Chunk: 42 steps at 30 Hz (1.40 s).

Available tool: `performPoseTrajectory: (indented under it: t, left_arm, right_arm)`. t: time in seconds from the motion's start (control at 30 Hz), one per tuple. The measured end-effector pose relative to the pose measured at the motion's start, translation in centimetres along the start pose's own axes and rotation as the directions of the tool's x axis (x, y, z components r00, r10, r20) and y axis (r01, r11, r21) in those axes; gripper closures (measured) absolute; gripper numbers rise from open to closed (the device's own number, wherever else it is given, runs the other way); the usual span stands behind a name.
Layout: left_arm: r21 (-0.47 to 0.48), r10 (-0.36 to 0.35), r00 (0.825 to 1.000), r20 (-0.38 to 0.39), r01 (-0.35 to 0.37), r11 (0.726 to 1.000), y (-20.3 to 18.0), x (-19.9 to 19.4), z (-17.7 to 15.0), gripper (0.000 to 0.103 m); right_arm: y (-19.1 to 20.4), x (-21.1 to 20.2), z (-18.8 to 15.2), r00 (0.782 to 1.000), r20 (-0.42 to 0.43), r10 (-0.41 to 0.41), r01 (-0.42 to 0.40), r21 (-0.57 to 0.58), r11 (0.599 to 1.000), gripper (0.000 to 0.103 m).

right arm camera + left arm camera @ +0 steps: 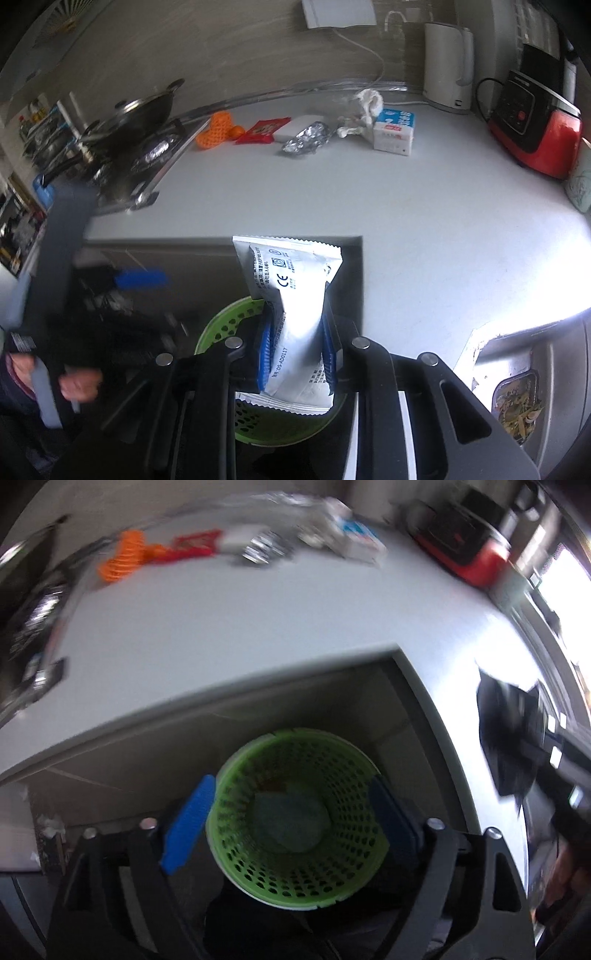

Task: Collect trash
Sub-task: 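Carry towel and sachet to the green bin and release both, then move both tools back over the counter toward the trash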

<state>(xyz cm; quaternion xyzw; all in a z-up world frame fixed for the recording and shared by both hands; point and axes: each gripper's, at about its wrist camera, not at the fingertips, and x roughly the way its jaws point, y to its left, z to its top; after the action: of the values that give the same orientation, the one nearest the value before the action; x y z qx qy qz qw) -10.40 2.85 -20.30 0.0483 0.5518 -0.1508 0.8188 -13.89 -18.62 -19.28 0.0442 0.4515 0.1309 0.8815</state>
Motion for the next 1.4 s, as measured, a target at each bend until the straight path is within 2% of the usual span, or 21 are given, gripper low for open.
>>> performPoseTrajectory:
  t: [0.07, 0.17, 0.4, 0.53, 0.57, 0.73, 0.77, 0.9, 1.07, 1.3, 1.4]
  left_arm:
    - [-0.06, 0.061, 0.997, 0.053, -0.058, 0.997, 1.3, -1.5, 0.1, 0.009]
    - [-0.134, 0.142, 0.983, 0.119, -0.126, 0.983, 3.1, -3.6, 0.1, 0.008]
    - [-0.24, 0.227, 0.956, 0.185, -0.18, 0.954, 5.4, -6.2, -0.1, 0.008]
    - [-0.278, 0.254, 0.941, 0.222, -0.188, 0.942, 5.3, -6.6, -0.2, 0.008]
    - [-0.287, 0.257, 0.941, 0.219, -0.189, 0.939, 5.4, -6.6, -0.1, 0.008]
    - [-0.315, 0.259, 0.945, 0.202, -0.188, 0.93, 5.7, -6.5, -0.1, 0.008]
    - [-0.316, 0.251, 0.945, 0.211, -0.177, 0.932, 5.7, -6.6, -0.1, 0.008]
    - [-0.328, 0.214, 0.948, 0.236, -0.129, 0.936, 6.1, -6.9, 0.3, 0.008]
    - [-0.3, 0.203, 0.942, 0.267, -0.119, 0.947, 6.4, -7.1, 1.6, 0.008]
    - [-0.272, 0.192, 0.923, 0.334, -0.101, 0.957, 8.2, -7.4, 4.8, 0.008]
    - [-0.259, 0.208, 0.906, 0.369, -0.115, 0.959, 9.3, -7.4, 6.7, 0.008]
  right_arm:
    - [0.3, 0.4, -0.4, 1.0, -0.016, 0.015, -0.015, -0.012, 1.0, 0.079]
    - [1.1, 1.4, -1.3, 0.998, -0.05, 0.036, -0.038, -0.045, 0.998, 0.078]
    - [2.6, 6.2, -3.5, 0.986, -0.156, 0.061, -0.08, -0.117, 0.99, 0.077]
    - [3.1, 9.0, -4.6, 0.971, -0.228, 0.067, -0.104, -0.155, 0.982, 0.06]
    - [3.3, 9.6, -4.8, 0.968, -0.239, 0.07, -0.112, -0.164, 0.98, 0.051]
    - [3.7, 10.6, -5.2, 0.96, -0.271, 0.067, -0.122, -0.191, 0.974, 0.037]
    - [3.6, 10.4, -5.1, 0.962, -0.263, 0.071, -0.122, -0.184, 0.975, 0.032]
    - [2.9, 9.0, -4.0, 0.974, -0.214, 0.075, -0.108, -0.146, 0.983, 0.022]
    - [1.7, 5.8, -1.0, 0.995, -0.096, 0.031, -0.043, -0.124, 0.991, 0.005]
    - [0.1, 2.1, 3.2, 0.998, 0.051, -0.034, 0.038, -0.08, 0.996, 0.002]
    - [-0.4, 1.4, 4.4, 0.994, 0.089, -0.059, 0.063, -0.044, 0.997, 0.002]
